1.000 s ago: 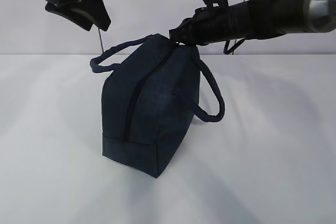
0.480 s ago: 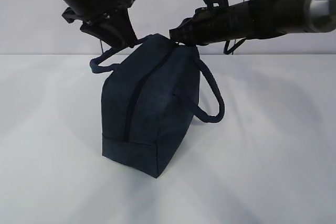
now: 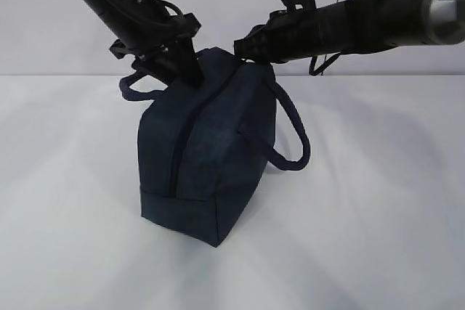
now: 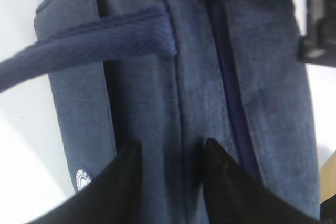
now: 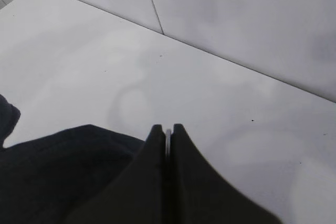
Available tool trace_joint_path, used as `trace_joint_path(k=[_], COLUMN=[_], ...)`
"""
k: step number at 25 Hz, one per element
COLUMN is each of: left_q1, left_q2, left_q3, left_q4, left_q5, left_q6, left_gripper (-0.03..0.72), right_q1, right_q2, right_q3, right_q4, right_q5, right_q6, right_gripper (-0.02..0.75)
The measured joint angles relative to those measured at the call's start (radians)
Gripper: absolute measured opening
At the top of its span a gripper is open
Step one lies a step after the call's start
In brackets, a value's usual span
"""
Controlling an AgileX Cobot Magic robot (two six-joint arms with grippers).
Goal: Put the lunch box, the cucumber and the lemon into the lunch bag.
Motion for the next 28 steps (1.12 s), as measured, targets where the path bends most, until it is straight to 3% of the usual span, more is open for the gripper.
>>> trace_joint_path(k=[4, 8, 11, 28], left_q1=[0.0, 0.0, 0.0, -0.02], left_q2=[0.029, 0.041, 0.041, 0.043], left_q3=[-0.005, -0.005, -0.005, -0.005], left_q4=[-0.06, -0.077, -0.077, -0.071], left_q5=[0.0, 0.0, 0.0, -0.006], left_q6=[0.079, 0.135, 0.169, 0.196], left_gripper=[0.235, 0.069, 0.009, -0.001], right_q1=[-0.002, -0.002, -0.002, -0.002], right_q2=[0.0, 0.0, 0.0, 0.052], right_q3=[0.0, 0.0, 0.0, 0.0], right_q4=[0.016, 0.022, 0.041, 0.161], right_q5=[0.009, 0.009, 0.004, -0.097], right_q6=[0.0, 0.0, 0.0, 0.002], right_gripper=[-0.013, -0.013, -0.013, -0.013])
